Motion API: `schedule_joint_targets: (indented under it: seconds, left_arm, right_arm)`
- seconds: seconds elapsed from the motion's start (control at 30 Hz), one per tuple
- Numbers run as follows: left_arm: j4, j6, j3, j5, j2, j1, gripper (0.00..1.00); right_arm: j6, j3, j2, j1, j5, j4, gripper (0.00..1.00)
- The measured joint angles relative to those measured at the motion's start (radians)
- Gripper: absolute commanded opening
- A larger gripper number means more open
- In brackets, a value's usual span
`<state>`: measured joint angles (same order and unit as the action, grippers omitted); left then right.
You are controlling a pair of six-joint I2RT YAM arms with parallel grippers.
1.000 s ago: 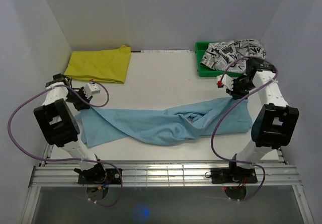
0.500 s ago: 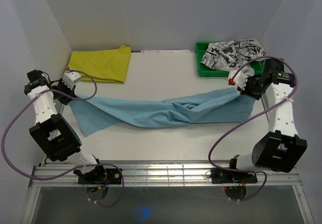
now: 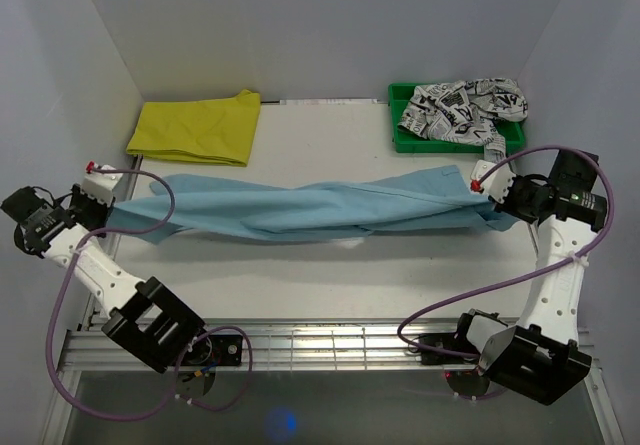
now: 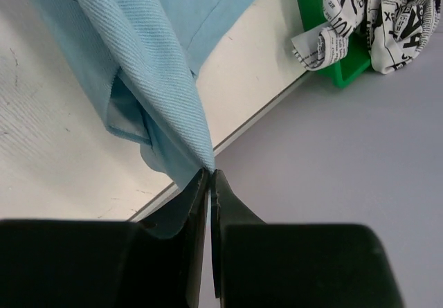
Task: Fold and stack the trousers
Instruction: Flatten the trousers out
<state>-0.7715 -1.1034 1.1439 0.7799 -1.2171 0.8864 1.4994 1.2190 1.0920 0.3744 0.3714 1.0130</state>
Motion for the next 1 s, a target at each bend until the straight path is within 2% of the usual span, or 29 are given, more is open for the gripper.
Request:
schedule_joint_targets:
  seconds: [0.07, 0.1, 0.13, 0.17, 0.2, 0.27, 0.3, 0.33, 0.37, 0.4, 0.43, 0.5, 0.6, 0.73, 0.87, 1.0]
  left_arm:
    - [-0.095, -0.132, -0.015, 0.027, 0.025, 0.039, 0.0]
    - [-0.186, -0.28, -0.034, 0.029, 0.034, 0.056, 0.09]
    - [-0.349, -0.53, -0.14, -0.029, 0.05, 0.059, 0.27]
    - [-0.404, -0.644, -0.232, -0.086, 0.064, 0.058, 0.44]
    - [-0.43, -0.697, -0.303, -0.141, 0.086, 0.059, 0.53]
    - [-0.516, -0.78, -0.426, -0.248, 0.137, 0.06, 0.55]
    - [-0.55, -0.792, -0.416, -0.257, 0.122, 0.06, 0.56]
    - [-0.582, -0.768, -0.347, -0.241, 0.065, 0.057, 0.56]
    - [-0.542, -0.666, -0.143, -0.172, -0.094, 0.047, 0.57]
    - [-0.543, -0.635, -0.126, -0.173, -0.116, 0.037, 0.58]
    - [-0.597, -0.51, 0.031, -0.163, -0.254, -0.043, 0.58]
    - [-0.516, -0.311, 0.162, -0.153, -0.441, -0.148, 0.58]
    - [-0.436, -0.107, 0.207, -0.187, -0.553, -0.236, 0.57]
    - [-0.343, 0.037, 0.27, -0.266, -0.638, -0.298, 0.57]
    - [-0.295, 0.082, 0.249, -0.343, -0.658, -0.308, 0.57]
    - [-0.257, 0.084, 0.159, -0.401, -0.649, -0.303, 0.57]
  right_arm:
    - [0.025, -0.032, -0.025, 0.02, 0.0, -0.002, 0.08]
    - [0.045, -0.058, -0.035, 0.027, -0.002, 0.002, 0.08]
    - [0.079, -0.106, -0.044, 0.028, -0.01, 0.008, 0.08]
    - [0.117, -0.169, -0.057, 0.029, -0.034, 0.01, 0.08]
    - [0.147, -0.206, -0.059, 0.031, -0.056, 0.023, 0.08]
    - [0.189, -0.237, -0.056, 0.032, -0.078, 0.04, 0.08]
    - [0.214, -0.244, -0.054, 0.032, -0.085, 0.043, 0.08]
    - [0.27, -0.249, -0.053, 0.032, -0.105, 0.042, 0.08]
    - [0.296, -0.287, -0.047, 0.032, -0.115, 0.047, 0.08]
    - [0.315, -0.304, -0.045, 0.032, -0.119, 0.031, 0.08]
    - [0.332, -0.339, -0.039, 0.032, -0.13, 0.013, 0.08]
    - [0.336, -0.351, 0.021, 0.031, -0.138, -0.005, 0.08]
    - [0.307, -0.307, 0.115, 0.027, -0.138, -0.012, 0.08]
    - [0.264, -0.214, 0.195, 0.024, -0.124, -0.019, 0.08]
    - [0.241, -0.185, 0.212, 0.023, -0.113, -0.018, 0.08]
    - [0.234, -0.183, 0.212, 0.023, -0.113, -0.017, 0.08]
